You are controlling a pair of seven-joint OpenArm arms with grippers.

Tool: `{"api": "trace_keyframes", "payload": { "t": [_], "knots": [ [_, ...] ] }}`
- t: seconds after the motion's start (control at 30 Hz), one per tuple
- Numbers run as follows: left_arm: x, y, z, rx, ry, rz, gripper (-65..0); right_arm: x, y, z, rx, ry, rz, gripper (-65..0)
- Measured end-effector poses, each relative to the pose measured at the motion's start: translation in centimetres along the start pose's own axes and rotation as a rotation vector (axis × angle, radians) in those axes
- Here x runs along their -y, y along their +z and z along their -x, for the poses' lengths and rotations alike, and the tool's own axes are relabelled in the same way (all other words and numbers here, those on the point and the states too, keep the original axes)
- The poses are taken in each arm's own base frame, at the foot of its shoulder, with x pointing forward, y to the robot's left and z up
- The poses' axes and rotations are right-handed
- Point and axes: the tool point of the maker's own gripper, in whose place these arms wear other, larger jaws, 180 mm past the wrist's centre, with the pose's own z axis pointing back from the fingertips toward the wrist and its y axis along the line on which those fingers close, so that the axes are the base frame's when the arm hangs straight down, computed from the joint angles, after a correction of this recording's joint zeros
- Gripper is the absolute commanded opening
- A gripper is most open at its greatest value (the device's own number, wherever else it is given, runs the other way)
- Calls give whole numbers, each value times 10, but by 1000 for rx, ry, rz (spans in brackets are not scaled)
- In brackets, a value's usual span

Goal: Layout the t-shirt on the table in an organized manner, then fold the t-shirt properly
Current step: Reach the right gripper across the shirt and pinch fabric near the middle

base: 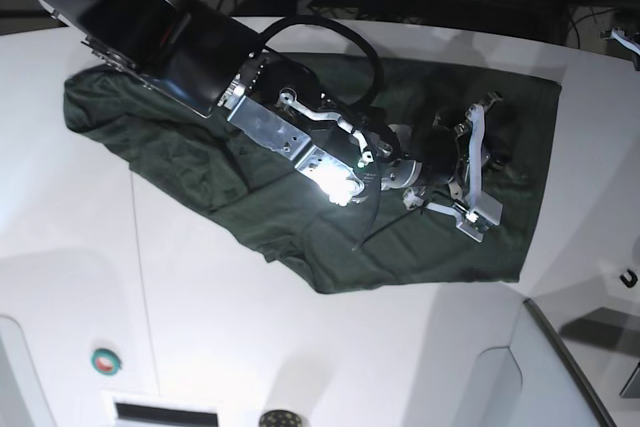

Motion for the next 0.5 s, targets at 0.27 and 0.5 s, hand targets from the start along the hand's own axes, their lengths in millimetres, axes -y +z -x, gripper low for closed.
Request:
{"api": "trace_keyframes", "payload": {
  "t": [0.27, 0.5],
  "knots": [
    [15, 23, -38, 121, -35, -23, -650, -1, 0, 0, 0, 2, -2, -648],
    [32, 42, -114, 324, -101, -23, -650, 1, -1, 3, -7, -5, 2, -648]
  ]
}}
